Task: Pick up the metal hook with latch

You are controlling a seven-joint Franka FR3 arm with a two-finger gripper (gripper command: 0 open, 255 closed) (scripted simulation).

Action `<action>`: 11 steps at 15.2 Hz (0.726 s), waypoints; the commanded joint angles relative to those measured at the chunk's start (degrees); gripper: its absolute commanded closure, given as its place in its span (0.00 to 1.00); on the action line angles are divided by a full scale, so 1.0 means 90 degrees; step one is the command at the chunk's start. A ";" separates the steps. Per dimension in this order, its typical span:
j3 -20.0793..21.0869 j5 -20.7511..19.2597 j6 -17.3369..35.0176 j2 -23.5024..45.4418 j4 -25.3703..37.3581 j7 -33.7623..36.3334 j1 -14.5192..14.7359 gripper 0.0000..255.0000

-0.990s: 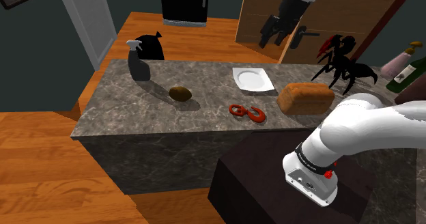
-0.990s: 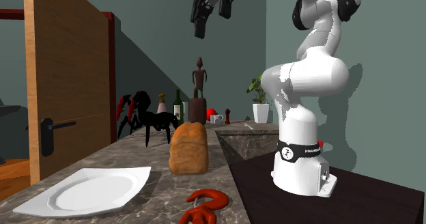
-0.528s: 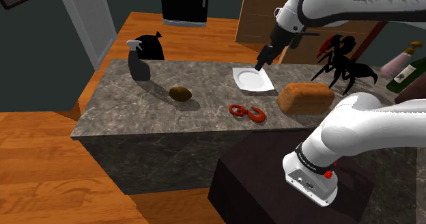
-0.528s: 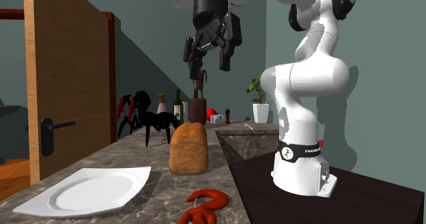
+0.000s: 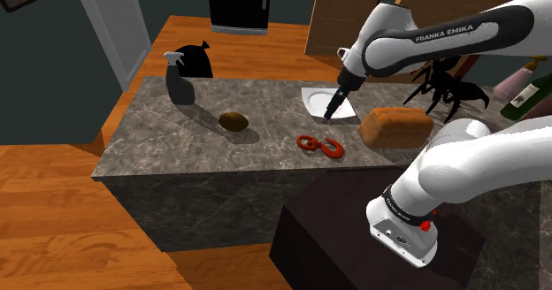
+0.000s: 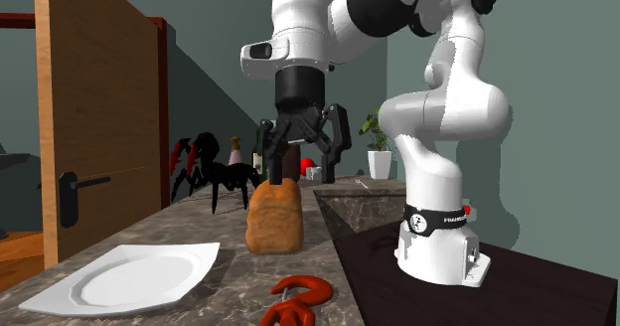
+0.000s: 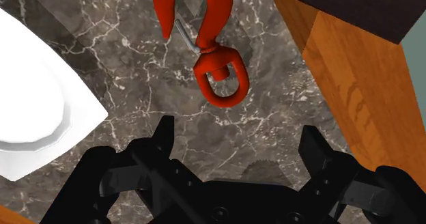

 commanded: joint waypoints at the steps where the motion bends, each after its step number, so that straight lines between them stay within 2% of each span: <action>1: -0.0264 -0.0065 0.0482 0.0347 -0.0193 -0.0513 0.0070 0.00; 6: -0.0973 0.0112 0.1850 0.1666 -0.0414 -0.1806 0.0590 0.00; 9: -0.1577 0.0699 0.2674 0.2646 -0.0387 -0.2897 0.1246 0.00; 11: -0.1829 0.1140 0.2967 0.3023 -0.0356 -0.3369 0.1594 0.00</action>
